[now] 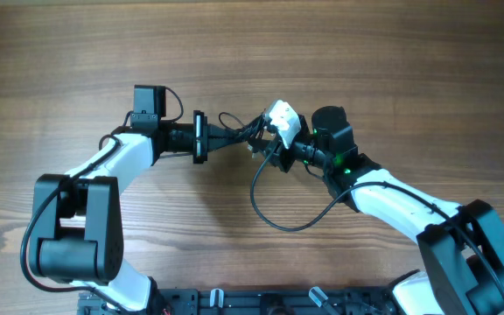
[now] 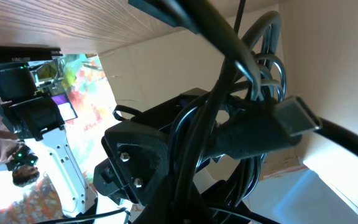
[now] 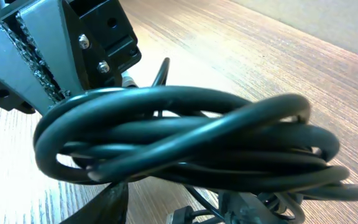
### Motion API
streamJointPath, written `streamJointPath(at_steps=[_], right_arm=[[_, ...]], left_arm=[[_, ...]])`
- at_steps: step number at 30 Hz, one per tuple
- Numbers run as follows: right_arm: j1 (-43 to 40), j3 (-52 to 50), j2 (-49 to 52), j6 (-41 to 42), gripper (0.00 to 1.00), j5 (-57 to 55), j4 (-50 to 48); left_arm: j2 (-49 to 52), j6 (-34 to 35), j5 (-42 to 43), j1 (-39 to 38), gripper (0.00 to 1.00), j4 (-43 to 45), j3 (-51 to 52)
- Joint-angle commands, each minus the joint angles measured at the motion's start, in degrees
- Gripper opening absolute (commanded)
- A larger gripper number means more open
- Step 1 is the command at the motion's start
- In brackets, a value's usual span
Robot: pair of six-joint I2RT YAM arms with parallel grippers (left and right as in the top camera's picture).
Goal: Untangle cables
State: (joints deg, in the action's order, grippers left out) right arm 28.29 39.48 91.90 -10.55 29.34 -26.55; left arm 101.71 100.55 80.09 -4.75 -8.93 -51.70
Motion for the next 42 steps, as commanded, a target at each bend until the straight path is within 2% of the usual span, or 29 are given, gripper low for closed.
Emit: streamJointPath(at_steps=[1,6,19,22,25,26,33,42], right_arm=[[-0.1,0.5,-0.2,0.8,0.52,2.4,0.2],[-0.1,0.5,-0.2,1.7,0.56,4.8,-0.3],[0.9,0.5,-0.2,6.7,0.56,3.1,-8.6],[1.1,0.5,-0.2,8.2,0.52,1.1,-9.9],[1.1,0.5,-0.2,8.2,0.4,0.2,-9.7],[1.1,0.5,-0.2,8.2,0.39,0.3,-9.5],[0.2,0.5,-0.2,8.2,0.42,0.8,-4.0],[-0.1,0.5,-0.2,8.2,0.42,2.4,-3.8]], left_arm=[[-0.9,-0.9,1.9,-0.3,0.04,0.0,0.0],[-0.9,-0.9,1.9,-0.3,0.04,0.0,0.0],[-0.9,-0.9,1.9,-0.3,0.04,0.0,0.0],[-0.9,-0.9,1.9,-0.3,0.04,0.0,0.0],[-0.9,-0.9,1.9,-0.3,0.04,0.0,0.0],[-0.9,-0.9,1.9,-0.2,0.04,0.0,0.0],[-0.9,-0.9,-0.7,2.1,0.04,0.0,0.0],[-0.9,-0.9,-1.2,3.2,0.04,0.0,0.0]])
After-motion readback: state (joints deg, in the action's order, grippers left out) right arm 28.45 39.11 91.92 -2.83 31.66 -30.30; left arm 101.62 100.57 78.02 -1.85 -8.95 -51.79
